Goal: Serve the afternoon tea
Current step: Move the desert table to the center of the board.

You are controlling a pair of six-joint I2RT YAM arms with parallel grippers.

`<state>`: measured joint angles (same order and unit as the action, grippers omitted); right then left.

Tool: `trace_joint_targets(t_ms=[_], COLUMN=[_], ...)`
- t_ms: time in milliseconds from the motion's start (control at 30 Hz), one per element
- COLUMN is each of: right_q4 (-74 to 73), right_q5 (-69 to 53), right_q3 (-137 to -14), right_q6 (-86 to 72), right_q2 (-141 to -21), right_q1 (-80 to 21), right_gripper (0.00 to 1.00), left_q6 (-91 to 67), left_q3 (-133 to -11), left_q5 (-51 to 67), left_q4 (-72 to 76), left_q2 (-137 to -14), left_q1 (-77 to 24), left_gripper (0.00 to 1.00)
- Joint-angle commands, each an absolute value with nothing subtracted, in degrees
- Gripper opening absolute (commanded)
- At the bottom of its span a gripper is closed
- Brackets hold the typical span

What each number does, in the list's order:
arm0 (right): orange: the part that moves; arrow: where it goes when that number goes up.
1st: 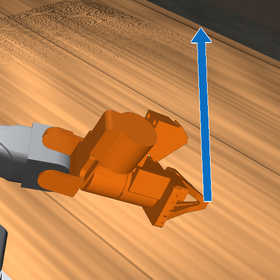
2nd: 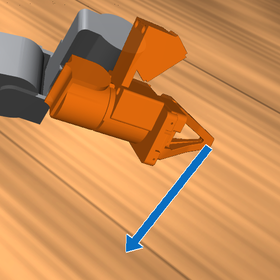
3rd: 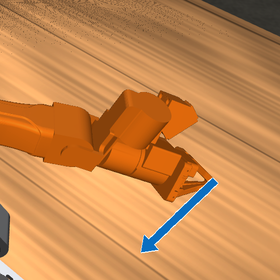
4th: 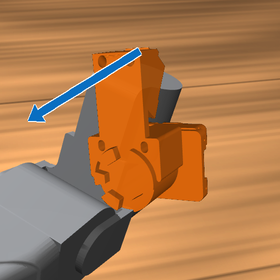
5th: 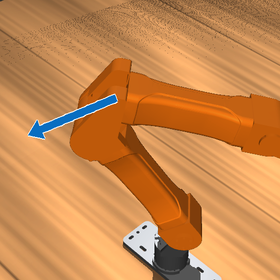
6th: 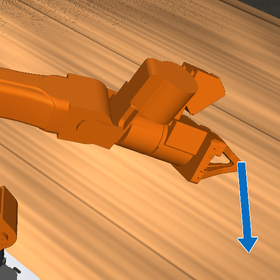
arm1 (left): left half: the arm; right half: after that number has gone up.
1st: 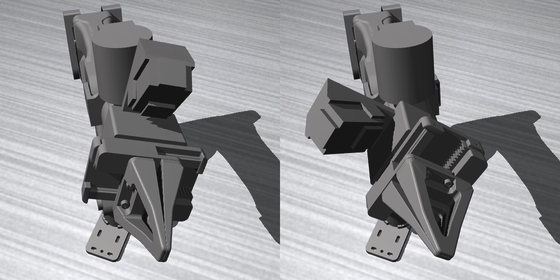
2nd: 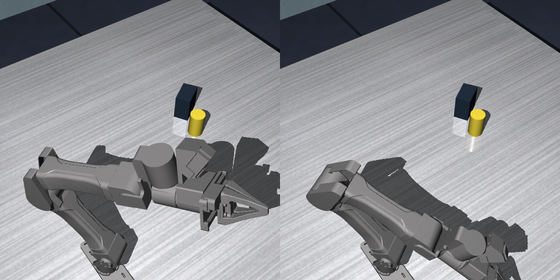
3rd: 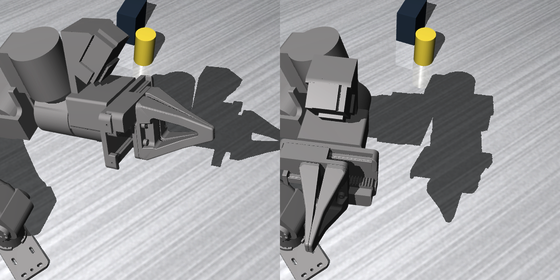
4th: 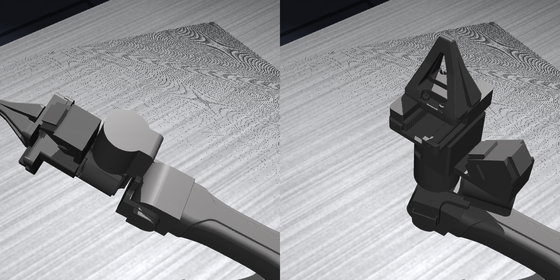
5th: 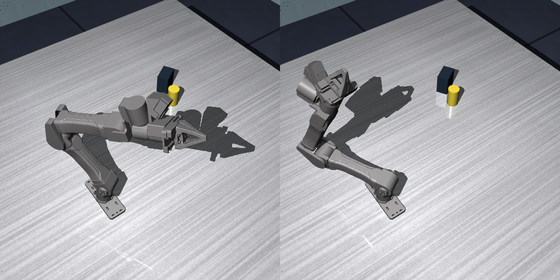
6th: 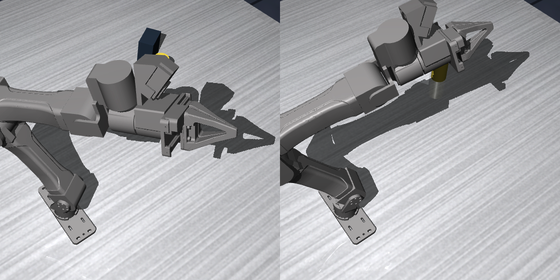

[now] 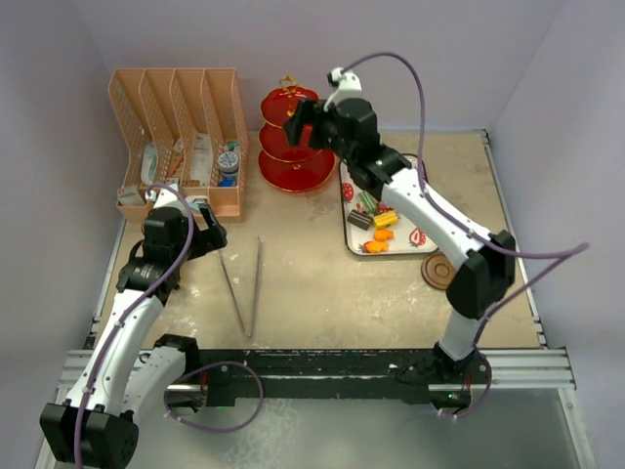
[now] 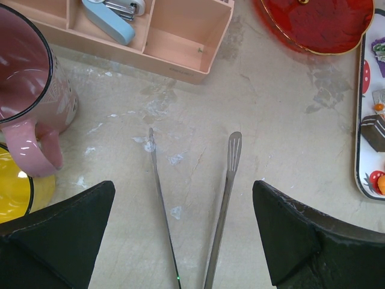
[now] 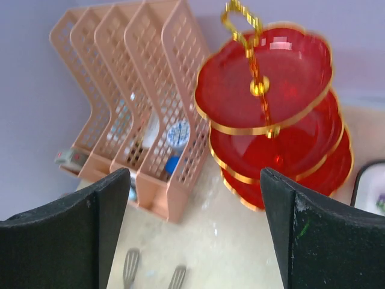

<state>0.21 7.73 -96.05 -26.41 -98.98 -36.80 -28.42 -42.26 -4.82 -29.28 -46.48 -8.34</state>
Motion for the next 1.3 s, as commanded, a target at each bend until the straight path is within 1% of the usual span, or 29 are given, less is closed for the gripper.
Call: trace_joint_targets(t_ms=[0, 67, 133, 367, 600, 733, 967, 1100, 1200, 1267], right_q4=[-4.5, -2.8, -1.1, 5.7, 11.6, 12.2, 10.8, 9.3, 6.3, 6.1], right_q5=[10.3, 7.3, 6.9, 2.3, 0.6, -2.1, -12.1, -13.7, -14.5, -15.0], right_q3=[-110.8, -114.8, -117.3, -124.1, -126.0, -127.0, -130.7, -134.2, -138.8, -140.1], right_q6=[-20.7, -17.9, -16.6, -7.7, -5.8, -7.5, -8.8, -8.1, -7.1, -6.6], right_q2=[-107.9, -110.8, -112.6, -117.3, -121.3, -122.9, -126.1, -128.3, -130.9, -131.9], right_q1=[-34.9, -34.6, -34.5, -33.9, -33.2, -32.0, -30.3, -30.0, -29.7, -29.7], right_gripper=[0.9, 0.91, 0.92, 0.95, 0.96, 0.95, 0.94, 0.92, 0.89, 0.84], left_q6=[-28.3, -28.4, -28.4, -28.2, -28.1, -28.1, -28.0, -27.9, -27.8, -27.8], left_q3=[-42.6, -42.6, -42.6, -42.5, -42.5, -42.4, -42.5, -42.5, -42.5, -42.5], left_q5=[-5.3, -5.3, -5.3, -4.5, -4.4, -4.5, -4.2, -4.1, -3.8, -3.9], left_q4=[-27.1, -27.1, -27.0, -26.8, -26.7, -26.7, -26.6, -26.5, -26.5, -26.4], left_q2=[-45.6, -45.6, -45.5, -45.7, -45.5, -45.3, -45.9, -46.0, -46.1, -46.1], left_q1=[-8.5, -8.5, -8.5, -8.5, -8.5, -8.5, -8.5, -8.5, -8.5, -8.6], left_gripper=[0.94, 0.94, 0.94, 0.94, 0.94, 0.94, 0.94, 0.94, 0.94, 0.94])
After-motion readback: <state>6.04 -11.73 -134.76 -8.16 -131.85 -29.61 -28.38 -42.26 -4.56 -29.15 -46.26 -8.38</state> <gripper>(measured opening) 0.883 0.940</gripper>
